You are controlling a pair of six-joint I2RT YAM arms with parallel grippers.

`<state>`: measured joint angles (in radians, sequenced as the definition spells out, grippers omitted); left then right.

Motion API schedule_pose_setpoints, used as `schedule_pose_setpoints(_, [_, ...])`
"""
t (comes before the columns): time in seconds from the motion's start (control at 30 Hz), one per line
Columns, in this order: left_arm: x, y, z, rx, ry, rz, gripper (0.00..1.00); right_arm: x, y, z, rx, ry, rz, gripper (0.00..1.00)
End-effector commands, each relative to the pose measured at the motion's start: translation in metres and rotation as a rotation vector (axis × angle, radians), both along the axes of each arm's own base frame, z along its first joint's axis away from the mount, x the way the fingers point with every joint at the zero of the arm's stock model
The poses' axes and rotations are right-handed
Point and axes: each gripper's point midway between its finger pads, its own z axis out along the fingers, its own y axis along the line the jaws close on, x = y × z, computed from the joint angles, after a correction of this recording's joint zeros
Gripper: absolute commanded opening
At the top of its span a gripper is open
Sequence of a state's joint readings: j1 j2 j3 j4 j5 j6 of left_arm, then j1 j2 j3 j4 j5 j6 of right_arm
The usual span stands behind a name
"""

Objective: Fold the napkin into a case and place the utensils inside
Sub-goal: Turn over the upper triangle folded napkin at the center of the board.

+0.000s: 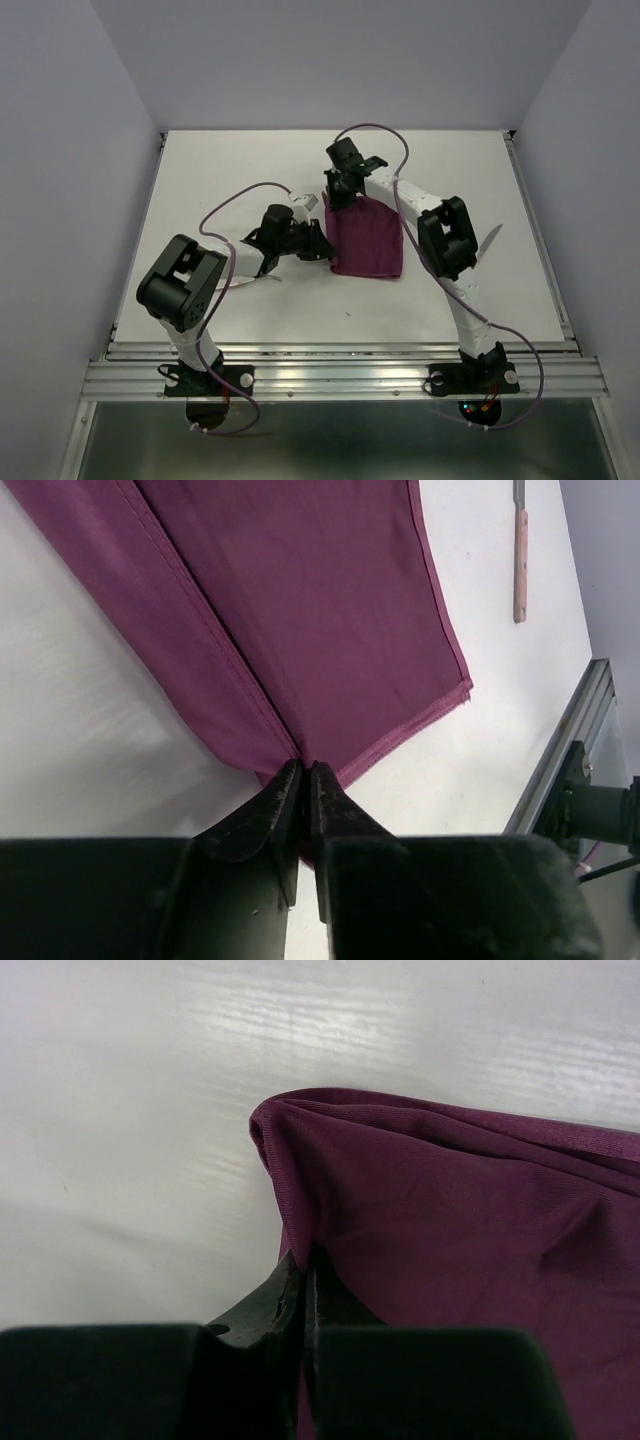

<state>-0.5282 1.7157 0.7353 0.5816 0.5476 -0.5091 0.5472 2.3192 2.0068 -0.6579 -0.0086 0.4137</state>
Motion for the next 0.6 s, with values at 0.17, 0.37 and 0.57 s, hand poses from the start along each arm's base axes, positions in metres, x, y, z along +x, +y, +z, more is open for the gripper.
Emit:
schedule_pose_setpoints(0.17, [-0.050,0.001,0.013,-0.047,0.074,-0.084,0.69,0.045,0.031,0.034,0.031,-0.224,-0.015,0.01])
schedule_pose_setpoints(0.37, [-0.056,0.009,0.024,-0.059,0.066,-0.044,0.72,0.037,0.040,0.033,0.030,-0.221,0.007,0.01])
schedule_pose_setpoints(0.57, [-0.037,0.032,0.058,-0.078,0.000,0.070,0.65,0.029,0.043,0.034,0.023,-0.217,0.028,0.01])
